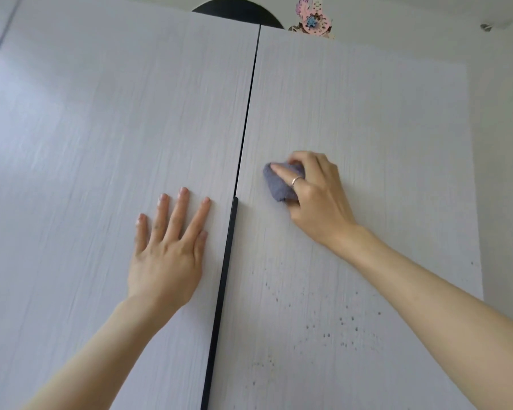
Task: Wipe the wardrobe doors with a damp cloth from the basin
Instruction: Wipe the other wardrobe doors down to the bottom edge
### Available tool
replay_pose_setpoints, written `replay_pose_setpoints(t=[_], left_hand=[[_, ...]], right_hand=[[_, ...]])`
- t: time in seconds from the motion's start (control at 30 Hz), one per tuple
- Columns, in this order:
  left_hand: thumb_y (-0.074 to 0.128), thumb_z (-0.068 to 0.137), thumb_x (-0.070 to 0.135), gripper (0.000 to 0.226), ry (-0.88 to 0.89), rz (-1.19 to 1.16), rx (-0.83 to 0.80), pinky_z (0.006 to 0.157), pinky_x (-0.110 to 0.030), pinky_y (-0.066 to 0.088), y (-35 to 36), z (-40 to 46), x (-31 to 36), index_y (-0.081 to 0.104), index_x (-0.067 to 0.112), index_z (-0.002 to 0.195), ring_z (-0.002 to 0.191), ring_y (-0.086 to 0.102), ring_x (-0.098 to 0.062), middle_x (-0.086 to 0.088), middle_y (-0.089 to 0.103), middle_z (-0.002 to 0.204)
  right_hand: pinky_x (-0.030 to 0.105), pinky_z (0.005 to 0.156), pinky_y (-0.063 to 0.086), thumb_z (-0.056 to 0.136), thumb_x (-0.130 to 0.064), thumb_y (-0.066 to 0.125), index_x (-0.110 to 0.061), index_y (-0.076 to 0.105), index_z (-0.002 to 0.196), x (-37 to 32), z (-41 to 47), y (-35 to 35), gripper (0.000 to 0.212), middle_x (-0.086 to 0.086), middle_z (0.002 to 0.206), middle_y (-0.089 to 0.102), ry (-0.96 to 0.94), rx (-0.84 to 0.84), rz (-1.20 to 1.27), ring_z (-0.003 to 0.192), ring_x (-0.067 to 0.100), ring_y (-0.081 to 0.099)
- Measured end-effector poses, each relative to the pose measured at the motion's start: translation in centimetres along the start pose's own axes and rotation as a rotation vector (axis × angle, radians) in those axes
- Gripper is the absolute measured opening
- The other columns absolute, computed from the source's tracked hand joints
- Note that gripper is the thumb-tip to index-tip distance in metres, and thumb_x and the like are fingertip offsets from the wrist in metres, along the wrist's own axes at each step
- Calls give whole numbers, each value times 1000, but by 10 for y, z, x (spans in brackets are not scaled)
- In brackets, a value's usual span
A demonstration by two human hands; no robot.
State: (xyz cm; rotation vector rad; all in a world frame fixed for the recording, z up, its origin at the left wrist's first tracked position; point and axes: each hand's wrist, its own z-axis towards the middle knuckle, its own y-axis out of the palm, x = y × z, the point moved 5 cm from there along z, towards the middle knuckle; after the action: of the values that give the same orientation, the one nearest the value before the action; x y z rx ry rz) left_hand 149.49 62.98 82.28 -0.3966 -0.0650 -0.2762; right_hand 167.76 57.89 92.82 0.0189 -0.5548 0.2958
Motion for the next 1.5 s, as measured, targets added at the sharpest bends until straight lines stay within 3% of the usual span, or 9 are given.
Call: replay_pose_setpoints(t=[0.07,0.33,0.53,0.7,0.8,1.0,1.2,1.27,1.5], left_hand=[[-11,89,42,50,-7,-16,10,116,-43,-11,1,-2,-1,-38,40,131,142,-24,-20,10,-37,143],[1,92,41,53,-28,-26,28,116,-48,-1,3,-8,-4,-21,37,140,145,-10,-25,2,-9,159],[6,97,40,51,-60,-66,2,116,-47,-7,9,-14,-4,-22,44,139,144,-15,-23,5,-14,158],[10,98,40,52,-78,-85,-41,115,-49,-8,13,-22,-4,-13,47,143,143,-18,-22,5,-17,157],[10,98,40,51,-86,-93,-64,114,-52,-7,15,-28,-1,-11,47,144,143,-18,-23,5,-17,157],[2,93,49,49,-115,-106,-126,111,-56,-10,26,-53,3,-24,55,135,141,-26,-18,10,-26,153],[-7,83,59,55,-118,-80,-177,110,-60,-8,30,-68,5,-33,53,130,137,-32,-19,11,-38,146],[-9,80,61,58,-127,-80,-197,109,-60,-9,30,-71,6,-34,52,132,136,-34,-20,11,-40,144],[-8,79,67,61,-137,-67,-207,110,-59,-8,28,-75,7,-33,51,132,138,-32,-21,10,-35,149]], right_hand=[[48,70,49,61,13,68,3,66,111,-11,-8,5,52,23,95,59,56,2,27,86,42,56],[37,65,53,58,7,71,2,69,105,-72,-93,17,47,20,91,65,-452,-317,123,78,34,63],[51,77,46,66,16,59,2,63,115,10,-52,-9,52,23,103,56,350,-5,68,94,42,50],[40,74,52,73,4,60,-4,70,108,-62,-146,7,37,17,105,62,-333,-262,135,93,33,55],[35,70,53,56,8,75,-8,71,105,-55,-149,1,52,15,99,65,-459,-355,107,91,31,59],[48,74,50,64,19,59,1,65,114,10,-101,-15,54,24,102,59,282,1,78,93,43,54],[35,77,52,81,-3,54,-9,72,104,-64,-156,3,30,11,108,57,-474,-261,120,95,29,57],[35,74,53,78,-2,62,-9,73,102,-55,-146,2,28,14,105,62,-523,-299,123,93,31,63],[49,78,50,71,10,57,0,66,112,-1,-119,-9,44,23,104,60,182,6,91,100,33,45]])
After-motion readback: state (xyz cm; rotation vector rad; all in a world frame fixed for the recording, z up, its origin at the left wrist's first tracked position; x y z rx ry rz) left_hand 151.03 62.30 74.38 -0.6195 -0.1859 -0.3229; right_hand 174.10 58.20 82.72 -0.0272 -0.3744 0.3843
